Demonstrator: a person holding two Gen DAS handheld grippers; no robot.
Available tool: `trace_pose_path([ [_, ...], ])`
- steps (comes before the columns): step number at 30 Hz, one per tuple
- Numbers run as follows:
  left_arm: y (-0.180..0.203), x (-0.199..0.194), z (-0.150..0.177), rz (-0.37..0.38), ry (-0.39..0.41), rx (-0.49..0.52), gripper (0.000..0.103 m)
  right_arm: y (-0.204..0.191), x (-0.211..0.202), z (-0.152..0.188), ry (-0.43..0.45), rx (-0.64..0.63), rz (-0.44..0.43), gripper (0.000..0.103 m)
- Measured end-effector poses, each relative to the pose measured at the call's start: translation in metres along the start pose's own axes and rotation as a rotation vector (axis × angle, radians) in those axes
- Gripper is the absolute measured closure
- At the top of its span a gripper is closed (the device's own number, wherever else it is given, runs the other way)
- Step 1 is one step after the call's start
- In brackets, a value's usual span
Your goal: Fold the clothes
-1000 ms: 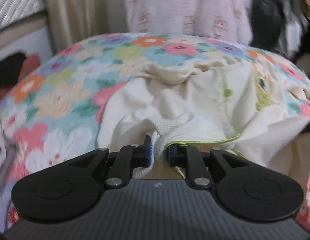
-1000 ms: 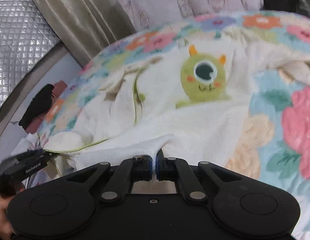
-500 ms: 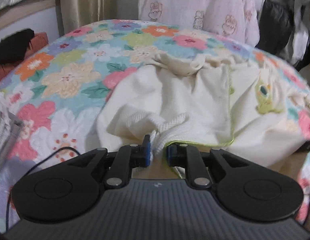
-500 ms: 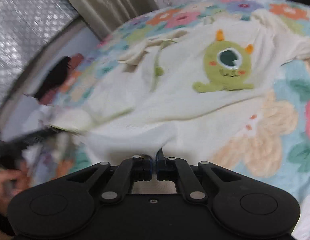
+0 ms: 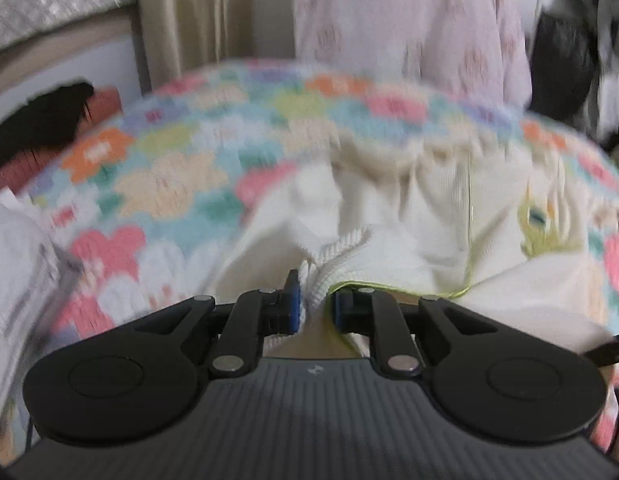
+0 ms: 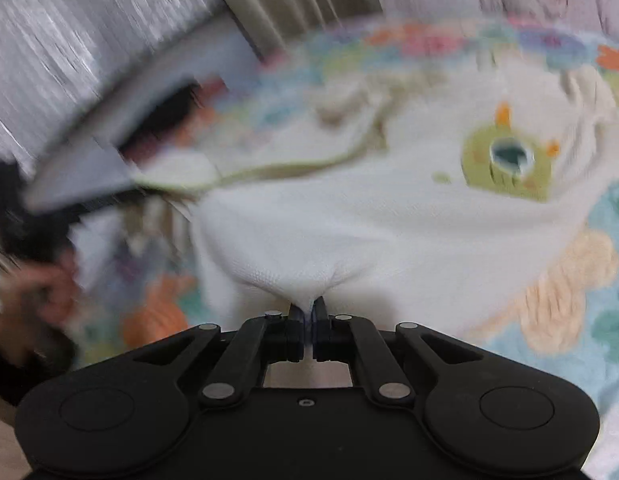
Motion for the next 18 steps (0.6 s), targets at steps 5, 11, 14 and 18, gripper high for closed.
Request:
trace_pose_path([
  [5, -0.013, 0.007, 0.008, -0.024, -0.028, -0.185, 0.088, -0.009, 0.018, 0.008, -0.104, -0.088, 0.167, 0.089],
  [11, -0.013, -0.012, -0.001, -0.046, -0.047, -0.204, 0.084, -0.008, -0.002, 0.006, -0.060, -0.087, 0.179, 0.074],
  [14, -0.016, -0.029, -0.011, -0.032, -0.091, -0.240, 0.080, -0.011, -0.019, -0.001, 0.010, -0.071, 0.091, 0.074],
  [18, -0.012, -0.058, -0.026, -0.075, -0.054, -0.169, 0.071, -0.014, -0.048, -0.005, 0.099, -0.025, -0.123, 0.054],
])
Point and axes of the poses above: each gripper's, at about its wrist camera, not at the fingertips, and x roughly the way its jaws point, y to its right, z to its underside, the point moved 1 cm from there along x, roughly the way its jaws point, and after that the axes turned 2 degrees about z, right-handed, at the moved point
